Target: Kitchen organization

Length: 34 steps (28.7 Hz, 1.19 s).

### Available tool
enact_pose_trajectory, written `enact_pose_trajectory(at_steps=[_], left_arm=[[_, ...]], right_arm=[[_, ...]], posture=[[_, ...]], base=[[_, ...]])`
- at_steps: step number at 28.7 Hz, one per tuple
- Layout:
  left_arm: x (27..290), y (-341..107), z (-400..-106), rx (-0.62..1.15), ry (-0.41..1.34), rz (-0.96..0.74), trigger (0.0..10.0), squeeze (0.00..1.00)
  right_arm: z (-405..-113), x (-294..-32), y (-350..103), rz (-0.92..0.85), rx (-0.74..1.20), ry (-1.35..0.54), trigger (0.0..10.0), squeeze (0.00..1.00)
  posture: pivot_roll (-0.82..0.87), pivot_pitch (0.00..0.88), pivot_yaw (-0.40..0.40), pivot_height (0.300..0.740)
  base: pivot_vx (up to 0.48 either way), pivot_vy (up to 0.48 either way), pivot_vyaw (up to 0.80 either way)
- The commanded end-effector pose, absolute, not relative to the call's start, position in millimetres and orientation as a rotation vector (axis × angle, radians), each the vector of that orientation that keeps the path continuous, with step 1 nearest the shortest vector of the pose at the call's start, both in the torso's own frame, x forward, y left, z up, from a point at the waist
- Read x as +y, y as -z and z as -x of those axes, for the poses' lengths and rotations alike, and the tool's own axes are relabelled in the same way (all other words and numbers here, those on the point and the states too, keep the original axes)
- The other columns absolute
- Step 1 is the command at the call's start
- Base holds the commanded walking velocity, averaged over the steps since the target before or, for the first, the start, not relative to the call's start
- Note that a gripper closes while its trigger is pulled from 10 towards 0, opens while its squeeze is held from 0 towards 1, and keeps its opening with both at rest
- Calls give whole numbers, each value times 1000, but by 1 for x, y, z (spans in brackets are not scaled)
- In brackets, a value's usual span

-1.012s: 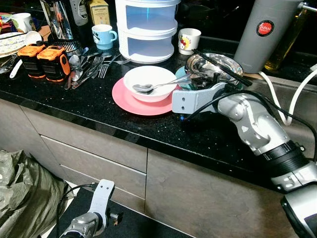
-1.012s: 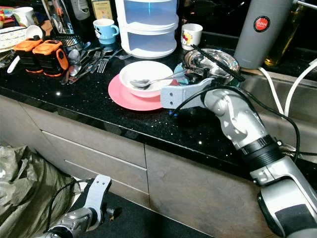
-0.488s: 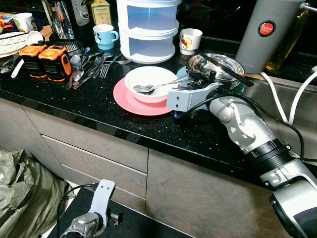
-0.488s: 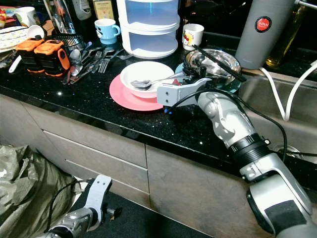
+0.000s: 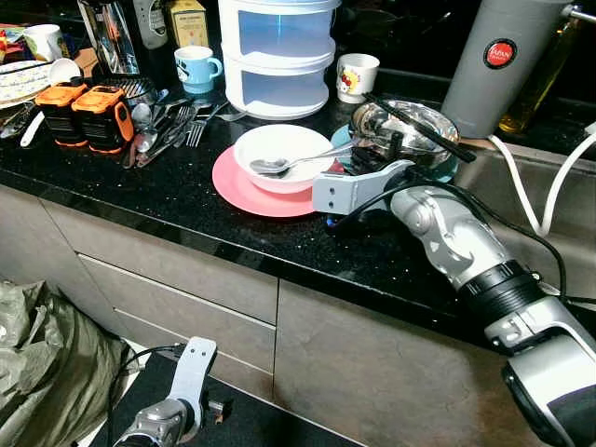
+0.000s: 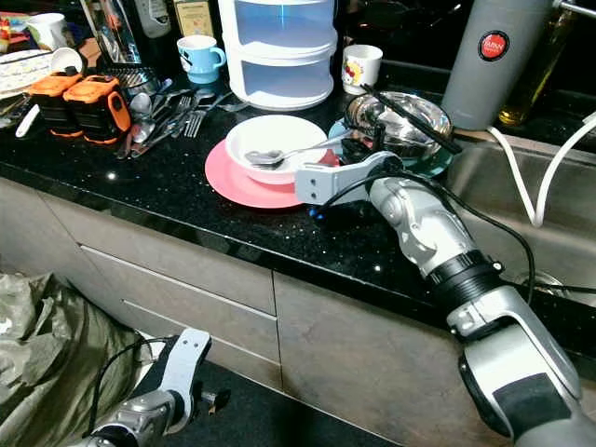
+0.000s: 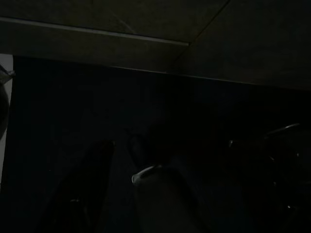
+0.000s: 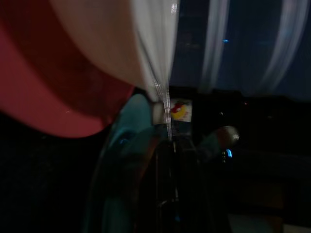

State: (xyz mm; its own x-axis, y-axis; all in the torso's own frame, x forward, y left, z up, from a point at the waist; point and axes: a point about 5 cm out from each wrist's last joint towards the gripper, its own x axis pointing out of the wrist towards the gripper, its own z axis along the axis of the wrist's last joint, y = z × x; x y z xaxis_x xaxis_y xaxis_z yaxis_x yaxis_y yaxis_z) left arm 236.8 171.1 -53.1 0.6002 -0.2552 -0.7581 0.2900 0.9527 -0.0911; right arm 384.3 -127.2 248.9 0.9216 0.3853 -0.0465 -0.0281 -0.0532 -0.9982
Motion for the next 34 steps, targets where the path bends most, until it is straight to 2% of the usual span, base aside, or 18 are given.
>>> enact_pose_trajectory(at_steps=[1, 10, 17, 22, 27, 32, 34], left_arm=[[171, 56, -233, 884, 317, -41, 10000, 0], [172, 56, -233, 884, 315, -43, 10000, 0], [172, 55, -234, 882, 314, -45, 10000, 0], [172, 55, -234, 881, 314, -45, 10000, 0], [172, 55, -235, 880, 314, -45, 10000, 0], [172, 54, -235, 879, 315, -44, 10000, 0], [172, 54, -235, 878, 315, -43, 10000, 0]], right_arm=[[-385, -125, -251, 1585, -295, -342, 0, 0], [-383, -124, -257, 1537, -335, -311, 0, 0], [-378, -120, -274, 1425, -394, -279, 0, 0], [-368, -110, -276, 1128, -390, -387, 0, 0], [-358, -101, -281, 926, -408, -461, 0, 0], [-357, -104, -292, 692, -413, -422, 0, 0], [-357, -105, -292, 666, -405, -411, 0, 0]], posture=[[-32, 63, 6, 740], [-31, 67, 12, 740], [-30, 67, 14, 740], [-31, 66, 15, 740], [-31, 64, 14, 740], [-33, 67, 11, 740], [-33, 67, 11, 740]], base=[[0, 0, 0], [0, 0, 0], [0, 0, 0], [0, 0, 0], [0, 0, 0], [0, 0, 0], [0, 0, 0]])
